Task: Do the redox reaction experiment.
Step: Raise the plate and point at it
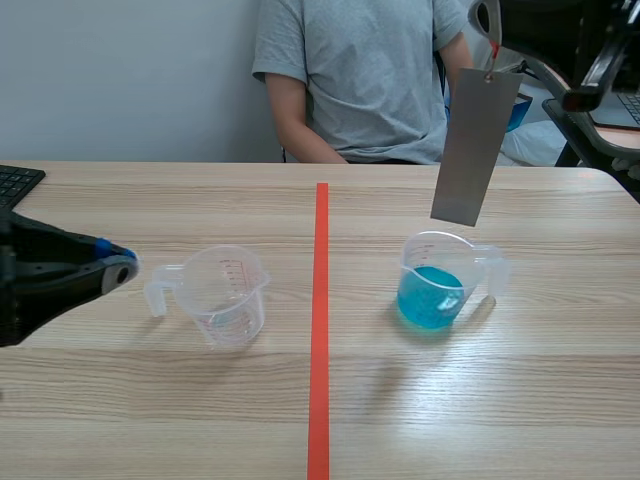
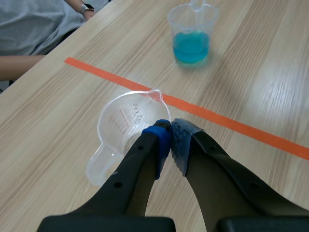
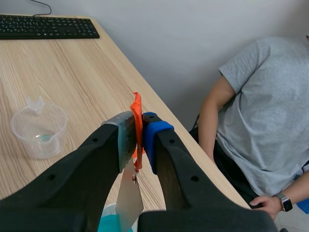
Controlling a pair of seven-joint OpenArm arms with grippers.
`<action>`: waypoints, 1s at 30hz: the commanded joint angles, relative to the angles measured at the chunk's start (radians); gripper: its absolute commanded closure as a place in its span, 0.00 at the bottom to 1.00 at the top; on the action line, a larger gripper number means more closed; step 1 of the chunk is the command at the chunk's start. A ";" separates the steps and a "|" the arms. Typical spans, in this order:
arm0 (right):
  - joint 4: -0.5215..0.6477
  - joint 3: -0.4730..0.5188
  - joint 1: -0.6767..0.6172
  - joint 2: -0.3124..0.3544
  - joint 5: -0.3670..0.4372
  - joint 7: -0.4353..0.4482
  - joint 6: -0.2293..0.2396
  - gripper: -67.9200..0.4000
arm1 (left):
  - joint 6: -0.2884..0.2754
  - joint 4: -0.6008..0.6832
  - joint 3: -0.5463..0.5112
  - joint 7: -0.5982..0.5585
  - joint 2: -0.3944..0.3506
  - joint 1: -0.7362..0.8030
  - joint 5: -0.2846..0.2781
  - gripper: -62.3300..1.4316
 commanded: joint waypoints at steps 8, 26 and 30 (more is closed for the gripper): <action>0.014 0.016 0.020 0.016 0.011 0.015 0.006 0.98 | 0.010 -0.193 0.357 0.077 0.272 -0.427 0.055 0.92; 0.014 0.016 0.020 0.016 0.011 0.015 0.006 0.98 | 0.062 -0.593 0.564 0.127 0.740 -0.752 0.101 0.92; 0.014 0.016 0.020 0.015 0.011 0.015 0.006 0.98 | 0.063 -0.648 0.564 0.124 0.798 -0.770 0.131 0.92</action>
